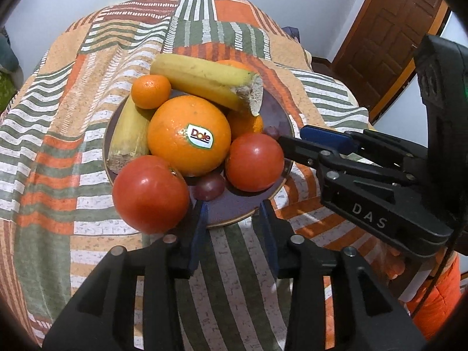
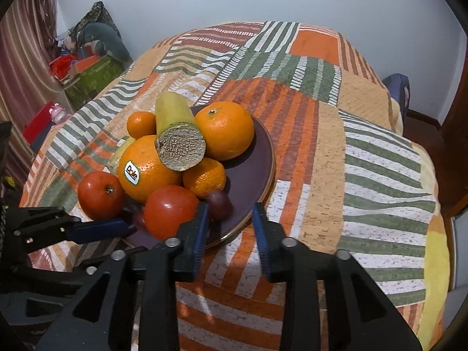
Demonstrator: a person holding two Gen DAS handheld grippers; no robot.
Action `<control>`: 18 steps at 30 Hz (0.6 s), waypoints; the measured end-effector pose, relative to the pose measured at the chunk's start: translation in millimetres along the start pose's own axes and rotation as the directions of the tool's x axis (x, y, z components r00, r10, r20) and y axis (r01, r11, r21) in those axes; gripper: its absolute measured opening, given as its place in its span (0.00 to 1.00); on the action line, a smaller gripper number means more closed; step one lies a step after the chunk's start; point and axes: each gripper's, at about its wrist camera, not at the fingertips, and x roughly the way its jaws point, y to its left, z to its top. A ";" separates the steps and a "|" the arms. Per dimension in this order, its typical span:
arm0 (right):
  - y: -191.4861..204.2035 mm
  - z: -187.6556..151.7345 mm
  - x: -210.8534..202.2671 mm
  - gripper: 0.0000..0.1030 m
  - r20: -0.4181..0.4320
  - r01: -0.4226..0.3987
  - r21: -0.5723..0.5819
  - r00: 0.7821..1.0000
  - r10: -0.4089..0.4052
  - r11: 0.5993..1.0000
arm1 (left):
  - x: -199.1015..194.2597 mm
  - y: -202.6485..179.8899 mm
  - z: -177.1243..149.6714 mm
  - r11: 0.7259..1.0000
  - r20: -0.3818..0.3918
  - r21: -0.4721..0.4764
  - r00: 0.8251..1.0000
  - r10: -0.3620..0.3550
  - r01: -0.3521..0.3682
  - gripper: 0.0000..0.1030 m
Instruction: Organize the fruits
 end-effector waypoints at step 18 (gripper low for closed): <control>19.4 6.2 -145.9 0.31 0.289 0.007 0.024 0.957 -0.014 1.000 | -156.8 -17.7 -3.1 0.996 0.367 -0.018 0.926 0.092 -0.092 0.36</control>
